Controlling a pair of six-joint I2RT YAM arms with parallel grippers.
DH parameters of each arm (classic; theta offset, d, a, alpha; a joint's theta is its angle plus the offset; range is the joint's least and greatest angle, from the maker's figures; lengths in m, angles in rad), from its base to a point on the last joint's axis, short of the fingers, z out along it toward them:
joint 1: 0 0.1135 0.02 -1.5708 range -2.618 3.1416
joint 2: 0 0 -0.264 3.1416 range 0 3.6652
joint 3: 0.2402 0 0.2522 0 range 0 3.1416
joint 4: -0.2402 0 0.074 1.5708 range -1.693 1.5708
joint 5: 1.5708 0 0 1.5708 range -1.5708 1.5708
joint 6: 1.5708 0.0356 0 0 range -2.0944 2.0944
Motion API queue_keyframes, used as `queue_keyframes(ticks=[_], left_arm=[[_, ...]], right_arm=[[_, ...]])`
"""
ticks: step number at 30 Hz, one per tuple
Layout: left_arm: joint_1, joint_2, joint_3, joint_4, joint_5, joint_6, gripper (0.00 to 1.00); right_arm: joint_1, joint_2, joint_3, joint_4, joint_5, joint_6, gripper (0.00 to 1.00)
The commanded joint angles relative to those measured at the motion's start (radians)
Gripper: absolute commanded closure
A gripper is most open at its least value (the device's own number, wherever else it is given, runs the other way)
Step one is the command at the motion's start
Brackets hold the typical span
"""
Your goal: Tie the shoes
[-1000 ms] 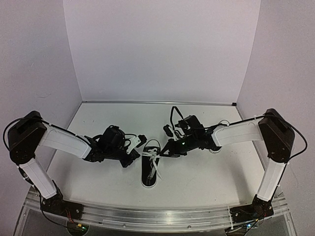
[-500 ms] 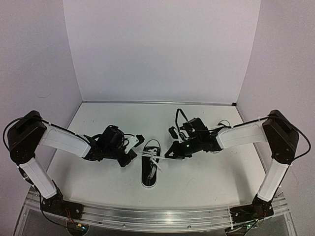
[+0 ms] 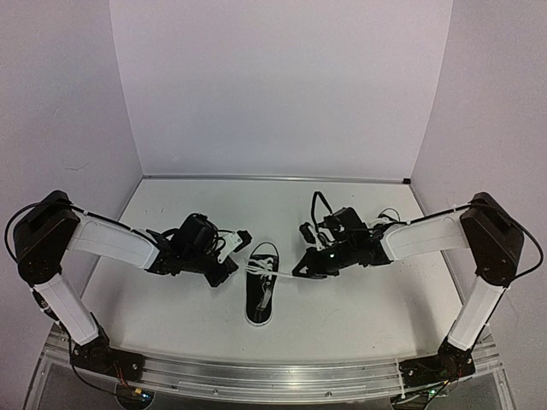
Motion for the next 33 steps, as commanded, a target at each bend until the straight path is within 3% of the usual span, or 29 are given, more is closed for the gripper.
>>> queue_keyframes(ticks=[1,9,16,27,30,33], left_arm=[[0.022,0.028,0.071,-0.094,-0.042,-0.028,1.0],[0.022,0.083,0.184,-0.297,-0.033,-0.065,1.0],[0.024,0.086,0.247,-0.497,-0.213,-0.113,1.0],[0.024,0.106,0.236,-0.463,-0.126,-0.088,1.0],[0.024,0.055,0.205,-0.388,-0.084,-0.085,0.92],[0.026,-0.01,0.182,-0.32,-0.063,-0.093,0.77]], right_arm=[[-0.021,-0.038,-0.027,-0.025,0.053,-0.013,1.0],[-0.023,-0.015,-0.003,-0.025,0.025,-0.018,1.0],[-0.023,0.005,0.015,-0.025,0.019,-0.021,1.0],[-0.019,0.022,0.021,-0.023,-0.031,-0.034,1.0],[-0.003,0.043,0.055,-0.024,-0.082,-0.048,0.99],[0.001,0.05,0.075,-0.023,-0.113,-0.046,0.84]])
